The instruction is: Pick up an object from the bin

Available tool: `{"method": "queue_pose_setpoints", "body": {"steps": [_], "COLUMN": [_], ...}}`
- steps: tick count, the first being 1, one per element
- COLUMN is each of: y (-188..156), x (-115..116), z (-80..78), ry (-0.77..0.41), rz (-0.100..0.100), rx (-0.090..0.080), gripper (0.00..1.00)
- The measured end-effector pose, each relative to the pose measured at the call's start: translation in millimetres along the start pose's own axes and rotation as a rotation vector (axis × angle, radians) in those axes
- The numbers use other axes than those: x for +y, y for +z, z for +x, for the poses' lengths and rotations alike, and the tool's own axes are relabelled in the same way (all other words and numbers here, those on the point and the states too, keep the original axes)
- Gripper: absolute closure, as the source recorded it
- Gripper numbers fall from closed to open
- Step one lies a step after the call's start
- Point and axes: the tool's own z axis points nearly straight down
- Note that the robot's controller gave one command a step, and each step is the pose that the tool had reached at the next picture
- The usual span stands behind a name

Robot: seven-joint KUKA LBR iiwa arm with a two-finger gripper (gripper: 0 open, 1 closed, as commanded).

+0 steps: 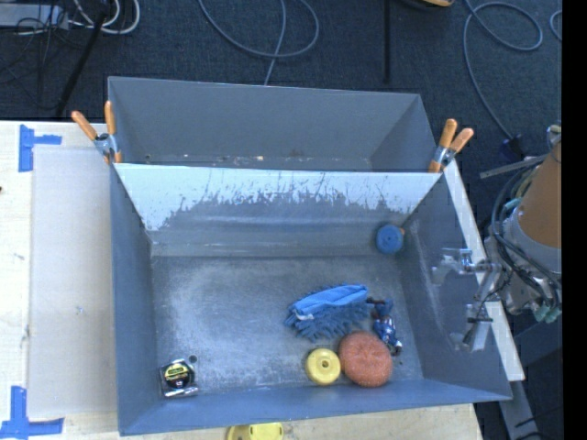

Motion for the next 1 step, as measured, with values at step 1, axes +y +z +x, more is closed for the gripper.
{"method": "queue_pose_setpoints", "body": {"steps": [1], "y": [-4.4], "x": [0.6], "z": [-1.6], "ry": [-0.004], "rz": [0.002], "rx": [-0.009], "gripper": [0.0]}}
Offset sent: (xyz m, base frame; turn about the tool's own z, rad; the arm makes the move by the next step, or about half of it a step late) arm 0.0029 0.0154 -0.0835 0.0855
